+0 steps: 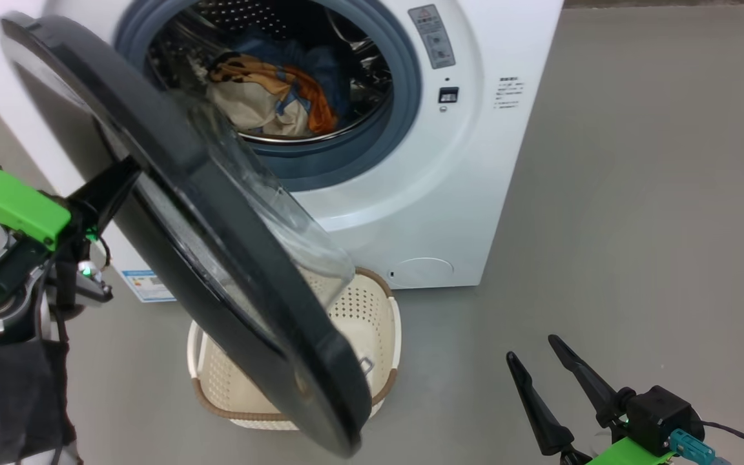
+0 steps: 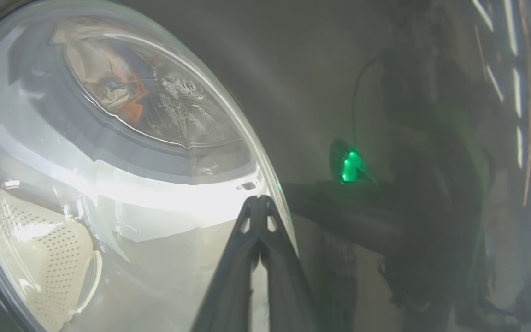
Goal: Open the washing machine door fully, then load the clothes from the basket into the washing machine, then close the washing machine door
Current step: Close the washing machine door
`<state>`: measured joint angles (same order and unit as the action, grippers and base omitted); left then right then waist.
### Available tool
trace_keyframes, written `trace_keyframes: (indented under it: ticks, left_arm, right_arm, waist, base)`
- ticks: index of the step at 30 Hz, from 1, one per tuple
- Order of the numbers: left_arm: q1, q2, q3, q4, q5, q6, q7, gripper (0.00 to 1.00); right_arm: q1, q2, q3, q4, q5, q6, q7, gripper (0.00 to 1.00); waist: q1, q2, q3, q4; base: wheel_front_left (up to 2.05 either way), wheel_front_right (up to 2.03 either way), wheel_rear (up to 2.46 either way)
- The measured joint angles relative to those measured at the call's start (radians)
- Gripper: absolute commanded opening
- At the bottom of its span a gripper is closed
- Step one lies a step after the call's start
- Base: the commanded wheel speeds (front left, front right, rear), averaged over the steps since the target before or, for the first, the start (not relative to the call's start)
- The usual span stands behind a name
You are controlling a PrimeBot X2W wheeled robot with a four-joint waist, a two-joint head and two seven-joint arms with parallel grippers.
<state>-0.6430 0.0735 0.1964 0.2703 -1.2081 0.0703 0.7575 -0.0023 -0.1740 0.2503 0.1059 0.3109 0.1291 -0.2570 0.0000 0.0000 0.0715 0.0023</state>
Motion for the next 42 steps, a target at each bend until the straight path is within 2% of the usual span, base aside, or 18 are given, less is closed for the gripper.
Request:
trace_keyframes:
  ticks: [14,23,28,34,39,40,42]
  left_arm:
    - [-0.051,-0.013,0.002,0.098,0.008,-0.065,-0.088,0.0]
    - [-0.056,-0.015,0.006,0.147,0.008,-0.088,-0.108,0.0]
    - [-0.055,-0.014,0.01,0.153,0.018,-0.121,-0.143,0.0]
    - [0.022,0.019,0.004,0.075,0.081,-0.162,-0.196,0.0]
    - [0.158,0.025,0.006,-0.043,0.138,-0.173,-0.272,0.0]
    - [0.187,0.027,0.002,-0.065,0.163,-0.174,-0.291,0.05]
    - [0.239,0.029,-0.011,-0.103,0.206,-0.18,-0.327,0.34]
  right_arm:
    - [0.0,0.003,-0.001,0.002,0.0,0.0,0.0,1.0]
    - [0.0,0.003,0.0,0.002,0.0,0.0,0.0,1.0]
    - [0.0,0.002,-0.001,0.003,0.0,0.0,0.0,1.0]
    - [0.004,0.006,-0.005,0.003,0.0,0.0,0.0,1.0]
    - [0.019,0.008,-0.017,0.002,-0.001,0.0,0.0,1.0]
    - [0.028,0.008,-0.021,0.002,-0.001,0.0,0.0,1.0]
    - [0.042,0.007,-0.03,0.002,-0.002,0.0,0.0,1.0]
  waist:
    - [0.0,0.0,0.001,-0.065]
    - [0.0,0.0,-0.008,-0.088]
    - [0.0,0.0,-0.014,-0.094]
    - [0.0,0.0,-0.035,-0.101]
    - [0.0,0.0,-0.053,-0.103]
    - [0.0,0.0,-0.055,-0.101]
    - [0.0,0.0,-0.056,-0.096]
  base:
    - [0.0,0.0,0.0]
    - [0.0,0.0,0.0]
    - [0.0,0.0,0.0]
    - [0.0,0.0,0.0]
    - [0.0,0.0,0.0]
    - [0.0,0.0,0.0]
    - [0.0,0.0,0.0]
